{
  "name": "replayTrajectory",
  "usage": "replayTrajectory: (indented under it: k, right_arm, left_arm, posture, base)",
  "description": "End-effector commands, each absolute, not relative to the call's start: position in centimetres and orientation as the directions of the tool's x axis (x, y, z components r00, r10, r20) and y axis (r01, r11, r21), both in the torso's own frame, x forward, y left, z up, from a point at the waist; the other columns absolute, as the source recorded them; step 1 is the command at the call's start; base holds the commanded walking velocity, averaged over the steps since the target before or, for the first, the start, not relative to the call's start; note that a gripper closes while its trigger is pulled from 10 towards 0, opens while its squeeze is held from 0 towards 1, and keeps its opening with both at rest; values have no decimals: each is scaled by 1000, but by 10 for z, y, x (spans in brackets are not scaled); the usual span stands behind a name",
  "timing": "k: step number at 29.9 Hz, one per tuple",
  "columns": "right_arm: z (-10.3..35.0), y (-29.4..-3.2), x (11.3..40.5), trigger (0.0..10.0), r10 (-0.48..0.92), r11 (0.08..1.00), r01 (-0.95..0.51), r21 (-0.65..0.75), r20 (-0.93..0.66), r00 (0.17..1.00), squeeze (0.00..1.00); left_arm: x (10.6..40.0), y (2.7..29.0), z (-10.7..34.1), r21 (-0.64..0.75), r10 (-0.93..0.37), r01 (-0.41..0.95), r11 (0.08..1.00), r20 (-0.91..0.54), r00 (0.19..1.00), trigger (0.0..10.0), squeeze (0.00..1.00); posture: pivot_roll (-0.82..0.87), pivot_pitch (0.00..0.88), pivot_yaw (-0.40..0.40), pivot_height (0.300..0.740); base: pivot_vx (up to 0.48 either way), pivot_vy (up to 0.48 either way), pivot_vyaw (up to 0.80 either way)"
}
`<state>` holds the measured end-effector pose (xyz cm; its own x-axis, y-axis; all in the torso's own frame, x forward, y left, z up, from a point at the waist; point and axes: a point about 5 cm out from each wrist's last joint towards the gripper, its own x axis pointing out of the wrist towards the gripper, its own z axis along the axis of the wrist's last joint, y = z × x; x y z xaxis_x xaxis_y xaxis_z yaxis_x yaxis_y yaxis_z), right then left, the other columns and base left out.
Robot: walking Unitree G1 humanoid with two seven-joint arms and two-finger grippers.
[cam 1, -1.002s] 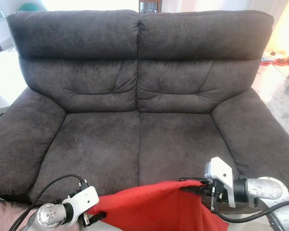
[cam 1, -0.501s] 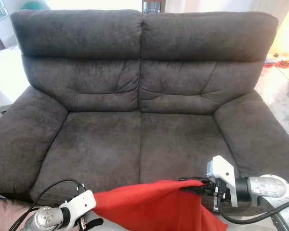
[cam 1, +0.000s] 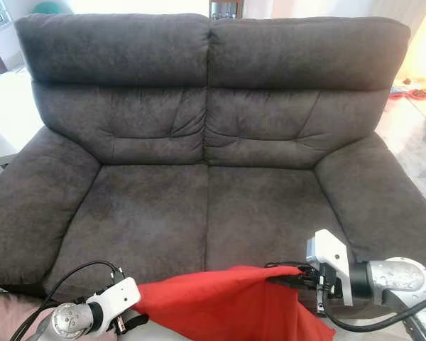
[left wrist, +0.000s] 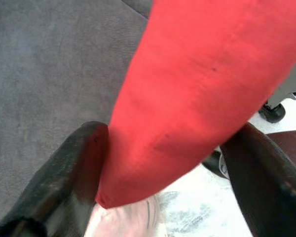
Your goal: Move the pillow to the sofa from floor
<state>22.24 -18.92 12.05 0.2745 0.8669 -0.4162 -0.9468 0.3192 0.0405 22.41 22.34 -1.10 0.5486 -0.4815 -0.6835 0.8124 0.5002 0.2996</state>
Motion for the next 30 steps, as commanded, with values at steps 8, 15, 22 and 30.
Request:
replayTrajectory:
  k: [8, 15, 22, 30]
  right_arm:
    - [146, -186, 225, 10000, 896, 295, -954, -44, -334, 293, 0]
    - [147, -185, 225, 10000, 897, 294, -955, -43, -332, 291, 0]
    - [147, -185, 225, 10000, 897, 294, -955, -44, -333, 291, 0]
    - [144, -184, 226, 10000, 897, 296, -954, -43, -331, 293, 0]
  left_arm:
    - [227, 218, -13, 306, -491, 809, 501, -669, 558, 0, 0]
    - [227, 216, -14, 289, -503, 809, 511, -663, 554, 0, 0]
    - [225, 215, -16, 257, -517, 816, 517, -666, 537, 0, 0]
    - [224, 215, -18, 257, -514, 822, 508, -675, 529, 0, 0]
  posture:
    - [59, 5, -35, 740]
    - [59, 6, -37, 740]
    - [57, 6, -37, 740]
    - [61, 5, -37, 740]
  base:
    - [0, 0, 0]
    - [0, 0, 0]
    - [0, 0, 0]
    - [0, 0, 0]
